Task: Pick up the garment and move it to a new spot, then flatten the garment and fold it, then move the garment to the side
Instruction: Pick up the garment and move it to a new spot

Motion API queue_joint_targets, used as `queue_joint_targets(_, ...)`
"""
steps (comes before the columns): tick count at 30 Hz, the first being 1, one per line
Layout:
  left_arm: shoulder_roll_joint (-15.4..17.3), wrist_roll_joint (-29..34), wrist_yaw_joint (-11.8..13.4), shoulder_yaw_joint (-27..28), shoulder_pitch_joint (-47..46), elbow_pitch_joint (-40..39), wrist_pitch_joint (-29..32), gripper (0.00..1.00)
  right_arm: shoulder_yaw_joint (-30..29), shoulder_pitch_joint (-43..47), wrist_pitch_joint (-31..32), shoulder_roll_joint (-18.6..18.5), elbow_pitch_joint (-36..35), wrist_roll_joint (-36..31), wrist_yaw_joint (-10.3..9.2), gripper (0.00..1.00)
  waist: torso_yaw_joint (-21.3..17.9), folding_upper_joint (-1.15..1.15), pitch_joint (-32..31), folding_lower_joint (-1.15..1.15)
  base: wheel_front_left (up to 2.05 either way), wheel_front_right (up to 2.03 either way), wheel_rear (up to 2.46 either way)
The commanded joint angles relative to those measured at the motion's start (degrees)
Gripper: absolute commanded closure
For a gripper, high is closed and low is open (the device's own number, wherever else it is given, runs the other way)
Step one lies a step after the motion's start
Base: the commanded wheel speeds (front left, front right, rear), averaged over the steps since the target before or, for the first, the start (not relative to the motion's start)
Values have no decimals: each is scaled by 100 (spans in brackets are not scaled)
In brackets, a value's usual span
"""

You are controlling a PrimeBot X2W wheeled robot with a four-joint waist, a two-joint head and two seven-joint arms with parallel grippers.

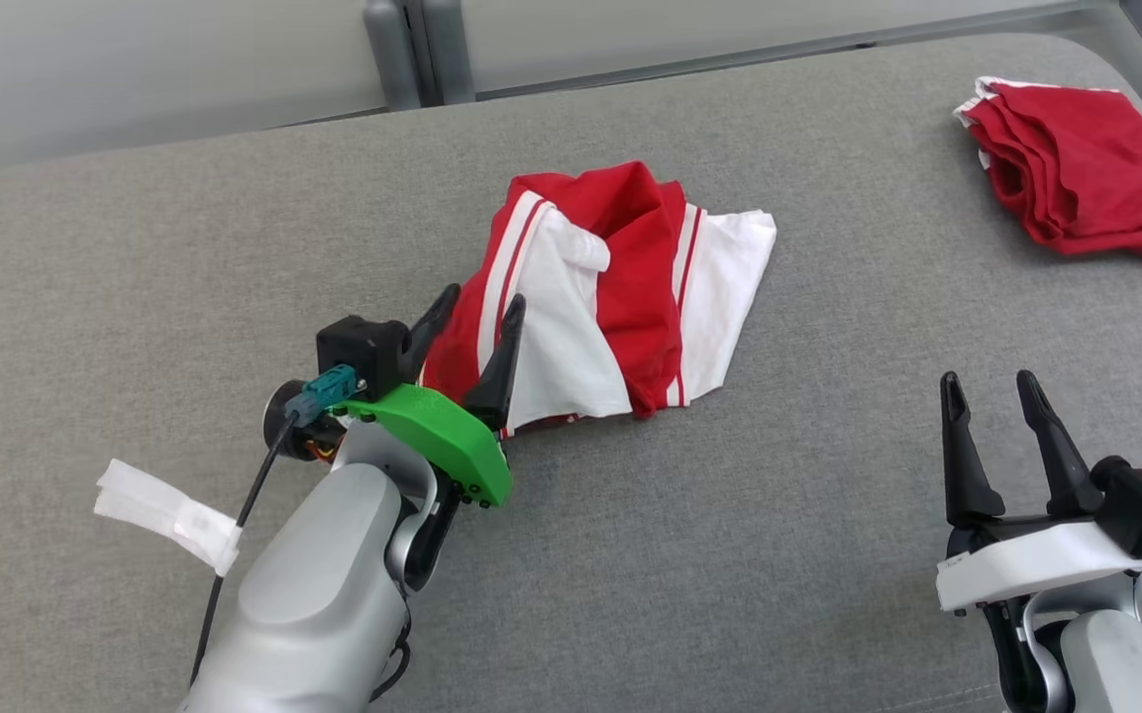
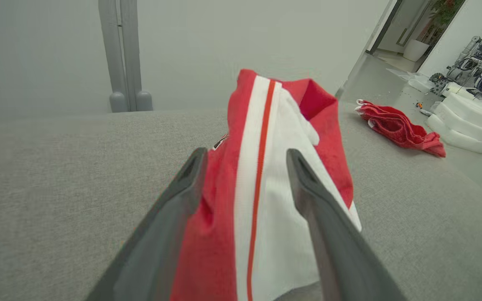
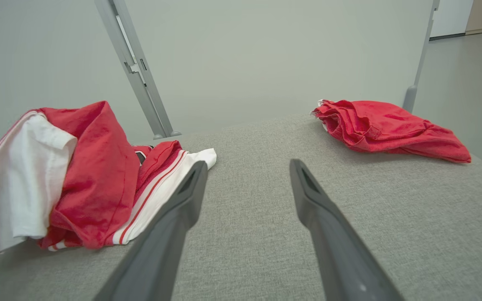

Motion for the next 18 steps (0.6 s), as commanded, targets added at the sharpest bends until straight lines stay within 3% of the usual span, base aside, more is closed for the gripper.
queue_joint_targets(1,70,93,44,60,106,-80,-67,0,0,59,-17,-42,10,-28,-7,0,173,0,-202,0,0,0,0)
queue_joint_targets(8,335,482,273,572,536,-988,-112,0,15,223,-17,-75,3,-36,-7,0,438,0,-533,0,0,0,0)
queue_joint_targets(18,700,1198,532,1873,1863,-2478,-109,0,12,406,-17,-46,-48,-46,-7,0,748,0,-760,0,0,0,0)
